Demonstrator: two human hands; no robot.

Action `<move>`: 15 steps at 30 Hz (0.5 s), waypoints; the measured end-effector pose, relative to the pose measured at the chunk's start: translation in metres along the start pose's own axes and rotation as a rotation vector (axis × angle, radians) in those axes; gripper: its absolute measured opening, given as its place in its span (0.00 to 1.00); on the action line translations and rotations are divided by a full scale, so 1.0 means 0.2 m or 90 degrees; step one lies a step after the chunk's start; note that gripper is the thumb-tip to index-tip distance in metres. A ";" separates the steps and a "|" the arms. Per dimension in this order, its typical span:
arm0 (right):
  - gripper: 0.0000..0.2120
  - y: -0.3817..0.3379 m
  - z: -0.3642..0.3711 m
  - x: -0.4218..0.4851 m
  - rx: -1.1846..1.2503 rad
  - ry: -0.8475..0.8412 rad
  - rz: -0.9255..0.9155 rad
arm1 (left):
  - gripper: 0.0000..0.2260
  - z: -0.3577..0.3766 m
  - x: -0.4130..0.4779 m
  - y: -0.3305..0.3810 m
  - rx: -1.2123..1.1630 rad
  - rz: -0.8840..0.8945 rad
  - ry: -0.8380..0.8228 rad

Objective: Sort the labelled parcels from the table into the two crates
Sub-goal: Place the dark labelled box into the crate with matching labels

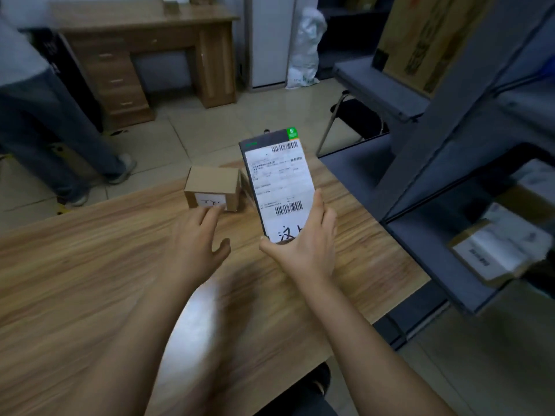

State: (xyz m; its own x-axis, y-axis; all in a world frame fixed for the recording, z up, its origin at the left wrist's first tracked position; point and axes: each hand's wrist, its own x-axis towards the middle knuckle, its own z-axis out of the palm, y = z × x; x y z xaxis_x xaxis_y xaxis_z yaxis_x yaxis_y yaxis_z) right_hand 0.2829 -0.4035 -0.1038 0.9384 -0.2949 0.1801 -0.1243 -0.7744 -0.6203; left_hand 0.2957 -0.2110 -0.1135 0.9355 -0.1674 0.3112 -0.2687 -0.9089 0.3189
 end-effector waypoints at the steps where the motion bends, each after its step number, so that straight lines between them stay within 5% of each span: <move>1: 0.59 -0.04 -0.08 0.04 0.013 0.040 -0.019 | 0.28 -0.07 0.07 0.05 0.008 0.028 0.022; 15: 0.60 -0.33 -1.18 0.35 0.111 0.470 -0.204 | 0.26 -1.01 0.63 0.88 0.021 0.330 0.403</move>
State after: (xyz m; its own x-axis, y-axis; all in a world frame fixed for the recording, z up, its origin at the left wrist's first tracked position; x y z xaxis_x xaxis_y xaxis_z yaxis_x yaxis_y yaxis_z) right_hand 0.2810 -0.5043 0.1303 0.4588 -0.4142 0.7861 0.2221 -0.8032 -0.5528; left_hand 0.3200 -0.3145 0.1623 0.3853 -0.3316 0.8612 -0.6156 -0.7876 -0.0279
